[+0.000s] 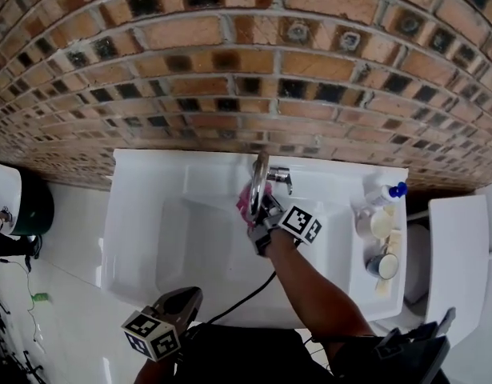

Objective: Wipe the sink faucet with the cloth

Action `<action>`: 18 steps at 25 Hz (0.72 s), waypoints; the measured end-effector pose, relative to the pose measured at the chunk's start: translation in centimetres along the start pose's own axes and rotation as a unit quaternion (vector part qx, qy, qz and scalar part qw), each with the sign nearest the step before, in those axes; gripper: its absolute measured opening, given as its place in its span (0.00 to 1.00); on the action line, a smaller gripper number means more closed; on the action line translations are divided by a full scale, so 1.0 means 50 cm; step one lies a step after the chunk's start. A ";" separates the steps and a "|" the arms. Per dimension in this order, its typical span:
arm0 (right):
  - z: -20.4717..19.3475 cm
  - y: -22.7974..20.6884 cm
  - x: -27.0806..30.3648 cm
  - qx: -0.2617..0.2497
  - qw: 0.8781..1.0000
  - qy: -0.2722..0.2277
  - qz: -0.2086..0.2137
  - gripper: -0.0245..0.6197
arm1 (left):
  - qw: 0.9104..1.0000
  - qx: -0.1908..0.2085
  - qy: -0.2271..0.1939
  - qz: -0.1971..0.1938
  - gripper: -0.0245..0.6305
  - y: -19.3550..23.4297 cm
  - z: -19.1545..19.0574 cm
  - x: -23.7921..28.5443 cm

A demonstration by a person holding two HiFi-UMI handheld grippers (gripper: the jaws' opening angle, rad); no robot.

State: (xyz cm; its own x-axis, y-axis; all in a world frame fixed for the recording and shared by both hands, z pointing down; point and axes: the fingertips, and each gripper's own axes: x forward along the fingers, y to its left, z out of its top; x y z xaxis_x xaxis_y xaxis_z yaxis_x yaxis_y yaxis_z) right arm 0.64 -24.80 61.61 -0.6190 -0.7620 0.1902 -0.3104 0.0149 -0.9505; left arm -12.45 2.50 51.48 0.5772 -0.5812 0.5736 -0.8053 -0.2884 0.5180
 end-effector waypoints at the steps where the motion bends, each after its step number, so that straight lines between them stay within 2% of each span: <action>1: 0.004 0.002 0.002 0.002 1.000 -0.002 -0.002 0.24 | 1.000 -0.002 -0.002 0.001 0.05 0.000 0.000 0.001; 4: 0.008 0.016 0.001 -0.002 1.000 -0.005 0.001 0.24 | 1.000 -0.006 -0.006 0.001 0.05 -0.001 -0.002 -0.001; 10: 0.016 0.100 -0.013 -0.035 0.998 0.000 0.045 0.24 | 1.000 -0.004 -0.013 -0.009 0.05 -0.013 0.000 0.003; 15: 0.042 0.204 -0.031 -0.030 0.993 -0.021 0.117 0.24 | 0.999 0.010 -0.013 -0.030 0.05 -0.037 0.008 0.009; 18: 0.059 0.230 -0.034 -0.064 0.992 -0.019 0.105 0.24 | 0.999 0.017 -0.018 -0.037 0.05 -0.043 0.015 0.007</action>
State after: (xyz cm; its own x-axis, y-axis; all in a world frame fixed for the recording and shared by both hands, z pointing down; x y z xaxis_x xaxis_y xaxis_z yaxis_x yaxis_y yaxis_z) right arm 0.24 -25.25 49.65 -0.6526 -0.7574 -0.0208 -0.2686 0.2569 -0.9284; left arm -10.61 2.36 50.07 0.6307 -0.5847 0.5103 -0.7650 -0.3577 0.5356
